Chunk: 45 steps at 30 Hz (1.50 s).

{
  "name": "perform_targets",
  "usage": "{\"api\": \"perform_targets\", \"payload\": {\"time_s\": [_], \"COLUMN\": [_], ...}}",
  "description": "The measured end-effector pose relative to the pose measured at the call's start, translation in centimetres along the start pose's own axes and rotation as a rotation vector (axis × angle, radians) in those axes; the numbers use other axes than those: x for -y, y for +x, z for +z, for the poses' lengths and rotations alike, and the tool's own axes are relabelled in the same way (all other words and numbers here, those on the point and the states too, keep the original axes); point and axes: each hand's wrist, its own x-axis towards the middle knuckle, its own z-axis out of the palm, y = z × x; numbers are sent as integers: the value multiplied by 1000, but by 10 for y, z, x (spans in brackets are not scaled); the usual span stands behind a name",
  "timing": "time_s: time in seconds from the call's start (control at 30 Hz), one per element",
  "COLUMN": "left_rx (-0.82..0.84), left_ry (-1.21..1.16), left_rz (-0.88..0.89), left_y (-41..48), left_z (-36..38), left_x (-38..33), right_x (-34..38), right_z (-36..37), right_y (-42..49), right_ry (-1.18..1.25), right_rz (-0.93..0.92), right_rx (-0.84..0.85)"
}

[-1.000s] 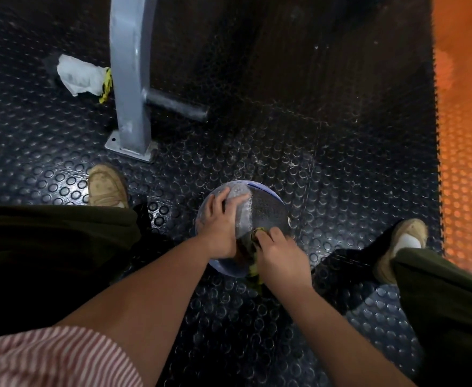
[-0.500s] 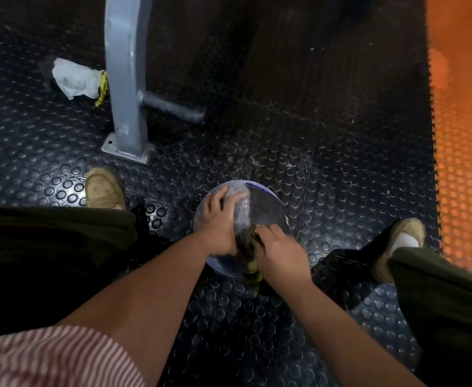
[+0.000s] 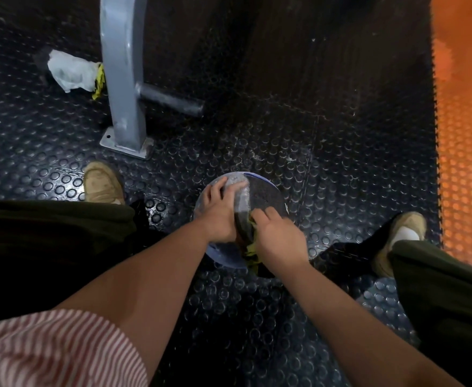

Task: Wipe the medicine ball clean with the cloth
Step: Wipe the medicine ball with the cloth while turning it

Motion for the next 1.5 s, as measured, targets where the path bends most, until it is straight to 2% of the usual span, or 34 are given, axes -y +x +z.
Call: {"api": "perform_targets", "payload": {"time_s": [0.23,0.47,0.6,0.77,1.03,1.13,1.33,1.5], "left_rx": [40,39,115,158,93,96,60,31], "left_ry": [83,56,108,208,143,169,148,195], "left_rz": [-30,-33,-19,-35,4,38,63,66], "left_y": [-4,2,9,6,-13,-12,-13,-13], "left_z": [1,-6,-14,-19,2,0,2,2], "left_x": [-1,-7,-12,-17,-12,-11,-3,1], "right_x": [0,0,-7,-14,-12,-17,-6,-2], "right_z": [-28,-2,-15,-34,-4,-11,-14,-1], "right_y": [34,3,12,45,12,13,33,14], "right_ry": [70,56,185,271,200,198,239,179], "right_rz": [89,29,121,231,106,100,142,64], "right_rx": [39,34,93,12,-44,-7,-93,-58]}}
